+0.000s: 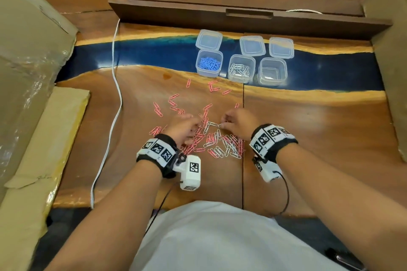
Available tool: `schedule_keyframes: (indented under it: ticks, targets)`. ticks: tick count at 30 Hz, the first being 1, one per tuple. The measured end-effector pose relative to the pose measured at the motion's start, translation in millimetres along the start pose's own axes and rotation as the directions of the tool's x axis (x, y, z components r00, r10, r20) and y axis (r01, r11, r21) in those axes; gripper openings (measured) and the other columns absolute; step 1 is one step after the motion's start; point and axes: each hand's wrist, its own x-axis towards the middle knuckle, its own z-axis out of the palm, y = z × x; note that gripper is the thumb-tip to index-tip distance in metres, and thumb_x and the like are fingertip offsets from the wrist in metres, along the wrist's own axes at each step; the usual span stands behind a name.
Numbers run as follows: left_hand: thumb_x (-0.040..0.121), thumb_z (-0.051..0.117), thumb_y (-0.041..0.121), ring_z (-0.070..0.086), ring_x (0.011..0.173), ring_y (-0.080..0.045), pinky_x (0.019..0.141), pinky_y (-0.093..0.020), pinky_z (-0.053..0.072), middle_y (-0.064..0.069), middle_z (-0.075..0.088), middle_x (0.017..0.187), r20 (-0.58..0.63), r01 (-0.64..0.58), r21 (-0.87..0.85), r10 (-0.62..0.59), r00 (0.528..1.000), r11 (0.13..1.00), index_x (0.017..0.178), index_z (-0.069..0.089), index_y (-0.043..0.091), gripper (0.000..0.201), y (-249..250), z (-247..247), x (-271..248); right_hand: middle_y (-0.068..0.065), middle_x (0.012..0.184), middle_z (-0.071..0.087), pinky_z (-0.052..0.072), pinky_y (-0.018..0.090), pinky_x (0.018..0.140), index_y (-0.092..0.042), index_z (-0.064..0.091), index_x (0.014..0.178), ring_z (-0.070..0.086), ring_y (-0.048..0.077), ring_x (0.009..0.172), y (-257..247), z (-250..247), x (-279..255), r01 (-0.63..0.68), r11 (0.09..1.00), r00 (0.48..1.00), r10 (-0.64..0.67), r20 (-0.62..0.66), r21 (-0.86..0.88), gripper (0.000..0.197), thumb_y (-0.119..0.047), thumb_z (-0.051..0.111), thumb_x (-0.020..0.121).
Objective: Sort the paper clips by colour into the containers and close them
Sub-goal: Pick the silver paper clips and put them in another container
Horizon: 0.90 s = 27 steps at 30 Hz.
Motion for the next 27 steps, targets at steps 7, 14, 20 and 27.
schedule_keyframes:
  ticks: [7,14,20,27]
  targets:
    - [0.086,0.067,0.023,0.061,0.086,-0.022,0.073,-0.032,0.048,0.000,0.065,0.091,0.148,-0.303,0.880,0.395,0.907,0.365,0.102,0.064,0.028,0.017,11,25,18,-0.004,0.075,0.061,0.051,0.032,0.071,-0.021,0.060,0.076,0.060,0.019,0.075,-6,-6,14,0.062,0.949,0.989,-0.018,0.145,-0.310,0.011,-0.017,0.061,0.086]
    - [0.085,0.064,0.017,0.063,0.089,-0.030,0.081,-0.040,0.053,-0.007,0.068,0.093,0.250,-0.307,0.935,0.281,0.927,0.179,0.089,0.065,0.016,0.004,32,35,35,0.003,0.069,0.056,0.054,0.035,0.068,-0.020,0.044,0.064,0.062,0.026,0.072,-14,-3,10,0.020,0.912,0.974,0.074,0.212,-0.410,0.031,-0.027,0.061,0.088]
    - [0.086,0.057,0.010,0.062,0.087,-0.029,0.081,-0.041,0.054,-0.007,0.066,0.093,0.285,-0.313,0.938,0.184,0.941,0.148,0.085,0.059,0.015,0.005,37,37,36,0.008,0.077,0.059,0.050,0.032,0.063,-0.003,0.062,0.090,0.058,0.023,0.069,-7,-6,0,-0.188,0.981,0.978,0.183,0.099,0.043,0.028,-0.022,0.042,0.094]
    - [0.090,0.050,0.012,0.052,0.069,-0.019,0.055,-0.027,0.040,-0.001,0.057,0.076,0.151,-0.207,0.623,0.144,0.978,0.754,0.075,0.057,0.014,0.016,54,39,35,0.010,0.051,0.043,0.020,0.012,0.031,-0.009,0.043,0.066,0.029,0.012,0.028,5,-23,-11,-0.318,0.285,0.920,0.323,0.222,0.904,0.028,0.015,0.033,0.077]
